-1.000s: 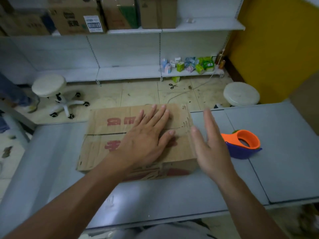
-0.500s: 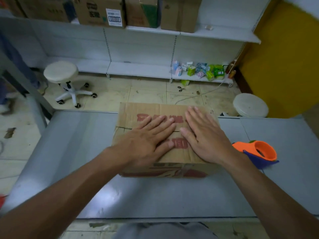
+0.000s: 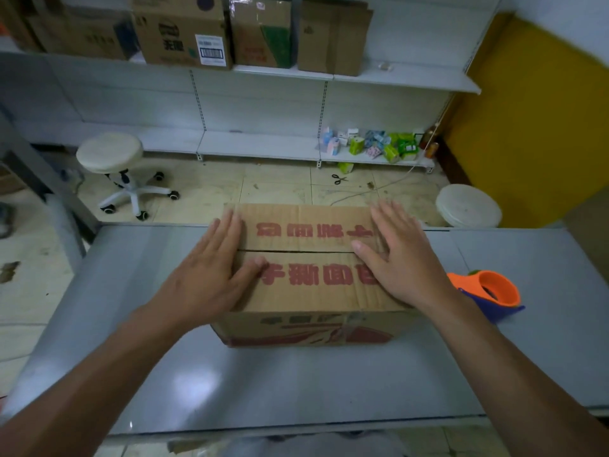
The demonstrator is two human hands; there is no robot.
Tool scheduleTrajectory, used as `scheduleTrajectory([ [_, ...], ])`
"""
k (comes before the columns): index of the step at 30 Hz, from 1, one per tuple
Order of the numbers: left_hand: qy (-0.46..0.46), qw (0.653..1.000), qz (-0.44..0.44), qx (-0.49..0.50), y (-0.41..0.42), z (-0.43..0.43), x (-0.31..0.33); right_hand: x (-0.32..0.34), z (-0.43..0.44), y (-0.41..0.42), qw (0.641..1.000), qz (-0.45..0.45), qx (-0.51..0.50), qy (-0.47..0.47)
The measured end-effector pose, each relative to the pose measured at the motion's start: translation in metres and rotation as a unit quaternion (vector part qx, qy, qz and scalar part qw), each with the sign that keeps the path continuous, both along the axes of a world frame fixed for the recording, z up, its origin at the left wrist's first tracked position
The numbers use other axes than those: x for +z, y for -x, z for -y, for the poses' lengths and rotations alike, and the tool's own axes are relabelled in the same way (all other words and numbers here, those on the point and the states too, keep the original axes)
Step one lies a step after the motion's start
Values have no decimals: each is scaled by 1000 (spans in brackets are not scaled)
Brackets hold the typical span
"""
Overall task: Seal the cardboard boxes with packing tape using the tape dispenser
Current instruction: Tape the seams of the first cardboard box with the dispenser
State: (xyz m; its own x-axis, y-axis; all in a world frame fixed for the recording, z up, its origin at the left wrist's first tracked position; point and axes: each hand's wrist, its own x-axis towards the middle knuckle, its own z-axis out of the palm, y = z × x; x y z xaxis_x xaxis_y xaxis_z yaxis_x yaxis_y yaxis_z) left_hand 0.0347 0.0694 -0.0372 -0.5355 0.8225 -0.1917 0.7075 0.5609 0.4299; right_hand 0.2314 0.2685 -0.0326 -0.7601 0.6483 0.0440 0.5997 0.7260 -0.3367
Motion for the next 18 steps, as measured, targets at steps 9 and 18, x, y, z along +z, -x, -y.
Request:
scheduleTrajectory([
  [9, -116, 956, 183, 197, 8, -30, -8, -6, -14, -6, 962, -77, -102, 243],
  [18, -226, 848, 430, 212, 12, -15, -11, -30, -22, -25, 772, -356, -137, 508],
])
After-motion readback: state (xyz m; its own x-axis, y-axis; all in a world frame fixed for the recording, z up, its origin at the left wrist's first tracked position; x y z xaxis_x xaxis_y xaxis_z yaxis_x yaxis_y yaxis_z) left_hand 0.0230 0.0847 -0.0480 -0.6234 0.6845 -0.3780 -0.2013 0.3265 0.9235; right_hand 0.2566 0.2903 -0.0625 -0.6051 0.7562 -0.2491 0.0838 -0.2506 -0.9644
